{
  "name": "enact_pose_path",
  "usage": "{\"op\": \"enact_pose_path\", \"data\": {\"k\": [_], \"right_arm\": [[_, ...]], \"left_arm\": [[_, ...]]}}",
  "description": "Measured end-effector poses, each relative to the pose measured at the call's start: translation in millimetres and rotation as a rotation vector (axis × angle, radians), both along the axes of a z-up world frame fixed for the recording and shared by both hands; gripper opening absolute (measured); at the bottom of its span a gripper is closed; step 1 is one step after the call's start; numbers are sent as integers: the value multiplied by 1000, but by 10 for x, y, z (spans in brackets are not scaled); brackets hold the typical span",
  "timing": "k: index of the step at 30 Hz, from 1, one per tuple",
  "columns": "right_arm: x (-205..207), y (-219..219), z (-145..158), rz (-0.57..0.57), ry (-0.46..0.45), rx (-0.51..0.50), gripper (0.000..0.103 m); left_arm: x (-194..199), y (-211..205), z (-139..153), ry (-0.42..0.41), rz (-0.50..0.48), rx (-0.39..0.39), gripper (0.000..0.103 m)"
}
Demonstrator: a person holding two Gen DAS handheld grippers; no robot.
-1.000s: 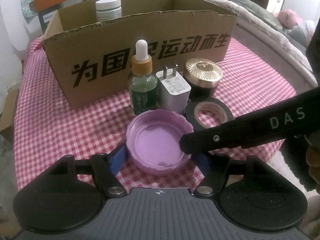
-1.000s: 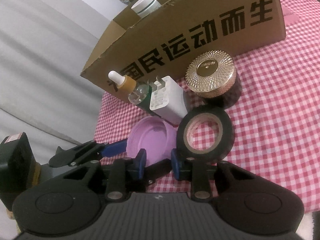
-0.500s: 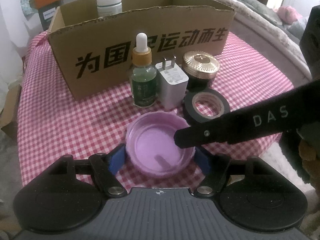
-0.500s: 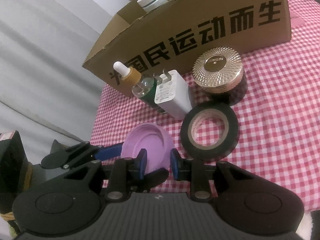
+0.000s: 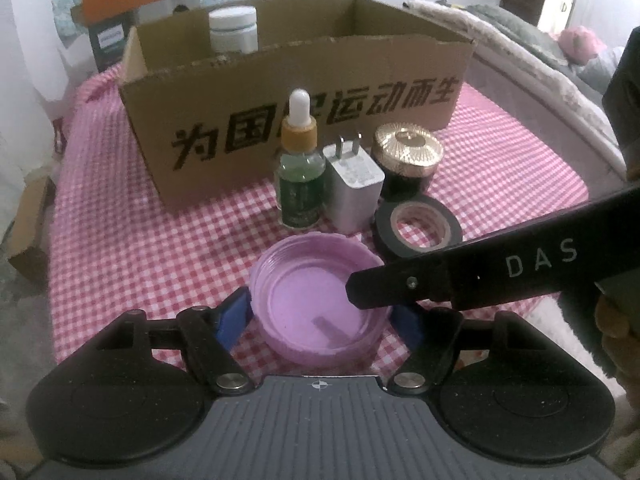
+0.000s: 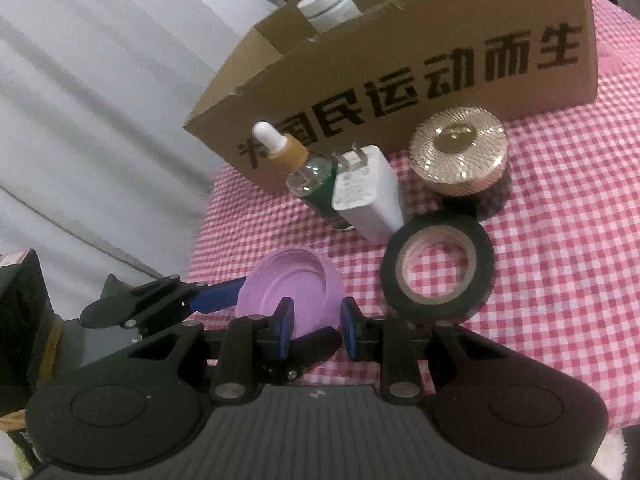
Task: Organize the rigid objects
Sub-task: 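Carry the pink lid with the right gripper into the box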
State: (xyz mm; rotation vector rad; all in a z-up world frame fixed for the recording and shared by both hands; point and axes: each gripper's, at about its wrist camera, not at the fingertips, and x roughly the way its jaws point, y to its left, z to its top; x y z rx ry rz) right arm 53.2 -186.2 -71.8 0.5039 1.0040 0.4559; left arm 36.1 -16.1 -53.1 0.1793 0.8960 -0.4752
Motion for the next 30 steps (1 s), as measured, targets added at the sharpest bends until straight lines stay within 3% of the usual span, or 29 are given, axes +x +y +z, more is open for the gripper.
{"op": "enact_pose_path", "data": {"k": [19, 25, 30], "right_arm": [[-131, 163, 803, 48, -268, -40, 28], [-40, 116, 1167, 59, -379, -61, 28], [239, 10, 1380, 54, -415, -50, 28]], "left_arm": [[-243, 90, 746, -249, 52, -14, 74], [-117, 58, 1051, -330, 59, -29, 74], [135, -50, 1259, -368, 51, -32, 74]]}}
